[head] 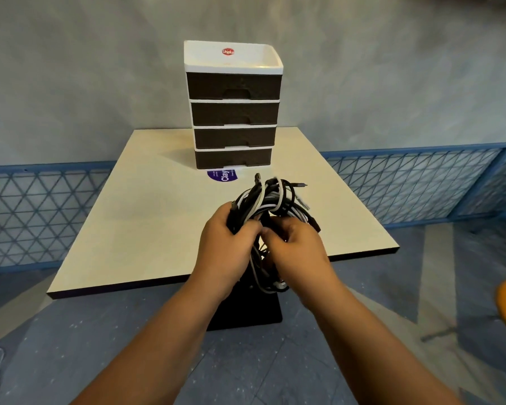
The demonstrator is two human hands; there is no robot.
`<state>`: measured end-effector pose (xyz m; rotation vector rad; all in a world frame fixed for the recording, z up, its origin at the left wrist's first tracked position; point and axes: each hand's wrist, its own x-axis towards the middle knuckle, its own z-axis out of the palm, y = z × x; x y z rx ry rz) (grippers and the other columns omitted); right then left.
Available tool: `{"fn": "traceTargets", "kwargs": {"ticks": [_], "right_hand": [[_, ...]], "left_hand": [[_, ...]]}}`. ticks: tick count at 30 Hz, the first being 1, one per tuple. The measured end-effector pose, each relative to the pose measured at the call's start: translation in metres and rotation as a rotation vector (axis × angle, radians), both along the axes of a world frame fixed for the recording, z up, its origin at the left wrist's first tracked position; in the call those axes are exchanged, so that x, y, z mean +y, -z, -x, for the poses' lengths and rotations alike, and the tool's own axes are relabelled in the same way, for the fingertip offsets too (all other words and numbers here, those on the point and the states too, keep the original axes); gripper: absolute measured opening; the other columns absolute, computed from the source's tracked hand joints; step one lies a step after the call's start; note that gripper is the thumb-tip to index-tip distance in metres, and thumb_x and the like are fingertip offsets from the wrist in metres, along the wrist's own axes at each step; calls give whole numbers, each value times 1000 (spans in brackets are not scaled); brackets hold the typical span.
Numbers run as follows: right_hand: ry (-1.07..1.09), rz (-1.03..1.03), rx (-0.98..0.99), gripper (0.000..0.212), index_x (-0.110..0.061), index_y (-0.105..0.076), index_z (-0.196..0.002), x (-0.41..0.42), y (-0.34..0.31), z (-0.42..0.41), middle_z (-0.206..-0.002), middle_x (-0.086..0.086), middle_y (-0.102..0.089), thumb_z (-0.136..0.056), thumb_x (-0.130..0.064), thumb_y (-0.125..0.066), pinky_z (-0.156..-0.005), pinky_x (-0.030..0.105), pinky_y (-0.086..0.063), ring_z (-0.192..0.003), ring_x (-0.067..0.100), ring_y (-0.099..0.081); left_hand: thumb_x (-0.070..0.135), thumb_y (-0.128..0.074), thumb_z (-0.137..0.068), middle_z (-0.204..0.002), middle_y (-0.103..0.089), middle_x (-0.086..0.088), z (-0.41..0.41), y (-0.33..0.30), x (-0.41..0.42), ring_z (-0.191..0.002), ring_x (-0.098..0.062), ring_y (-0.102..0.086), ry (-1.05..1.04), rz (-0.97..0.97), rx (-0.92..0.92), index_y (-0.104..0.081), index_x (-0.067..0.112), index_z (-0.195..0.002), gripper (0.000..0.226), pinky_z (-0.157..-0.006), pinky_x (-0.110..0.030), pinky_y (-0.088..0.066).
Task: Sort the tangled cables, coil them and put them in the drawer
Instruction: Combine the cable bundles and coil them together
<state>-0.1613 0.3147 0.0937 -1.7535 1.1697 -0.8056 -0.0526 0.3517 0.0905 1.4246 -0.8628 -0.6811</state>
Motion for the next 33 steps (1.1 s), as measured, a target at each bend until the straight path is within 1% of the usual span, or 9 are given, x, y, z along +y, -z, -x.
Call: {"fn": "traceTargets", "kwargs": {"ticks": [6,9,13,15,17,19,21,27,33], "right_hand": [[73,-209,-317,9,-23,-70,-94,3,11,-17,-83,2,-76,-88,-18,-65,-61,37,-57,-72,19,-72],[127,-245,-418,13,-20,-69,-97,2,15,-24,-89,5,-77,-89,-12,-65,-80,47,-60,-85,23,-74],[163,-279,-506,20,-16,-69,-106,2,21,-26,-91,5,-77,-88,-8,-65,-84,48,-59,-87,22,-74],[151,-346,-575,18,-14,-71,-104,4,20,-25,-90,5,-77,-87,-8,-66,-77,42,-61,-83,22,-74],[116,-451,-637,12,-11,-71,-97,6,18,-23,-77,3,-74,-88,-7,-64,-55,30,-55,-62,16,-68],[127,-565,-638,11,-10,-65,-81,2,15,-20,-59,0,-59,-89,-5,-58,-41,21,-34,-46,11,-46],[115,-653,-597,17,-10,-56,-71,-5,12,-15,-51,-1,-47,-86,-2,-55,-40,22,-24,-46,11,-35],[-45,-752,-524,28,-13,-52,-61,-16,5,-2,-60,0,-44,-87,-5,-49,-38,20,-14,-44,9,-22],[-173,-707,-330,18,-10,-54,-73,-22,-7,11,-60,1,-45,-90,-11,-48,-43,19,-13,-45,10,-18]], "left_hand": [[22,-61,-71,-94,-75,2,-1,2,-3,-93,-18,-70,-24,13,29,-71,23,-98,28,-90,-51,-54],[26,-61,-70,-93,-74,1,-1,4,-4,-92,-21,-70,-14,6,2,-70,26,-94,25,-89,-53,-54],[26,-61,-72,-90,-73,-2,-3,5,-4,-90,-24,-69,7,-2,-58,-66,30,-90,19,-88,-53,-53],[24,-62,-74,-88,-73,1,-5,6,-4,-87,-19,-69,28,-15,-85,-66,28,-88,15,-86,-49,-55],[23,-65,-77,-87,-73,3,-9,6,-3,-85,-15,-68,38,-28,-110,-67,25,-88,12,-85,-43,-55],[24,-67,-78,-86,-72,2,-12,8,-2,-85,-16,-67,42,-35,-128,-67,22,-89,11,-82,-40,-53],[17,-67,-83,-85,-71,-1,-17,10,0,-83,-18,-66,29,-43,-140,-66,21,-88,7,-79,-39,-53],[12,-64,-85,-78,-69,12,-25,13,1,-72,-3,-63,52,-25,-216,-66,28,-88,17,-65,-16,-47],[11,-64,-86,-75,-67,5,-28,7,3,-71,-12,-63,87,-19,-298,-64,28,-86,17,-65,-23,-48]]}}
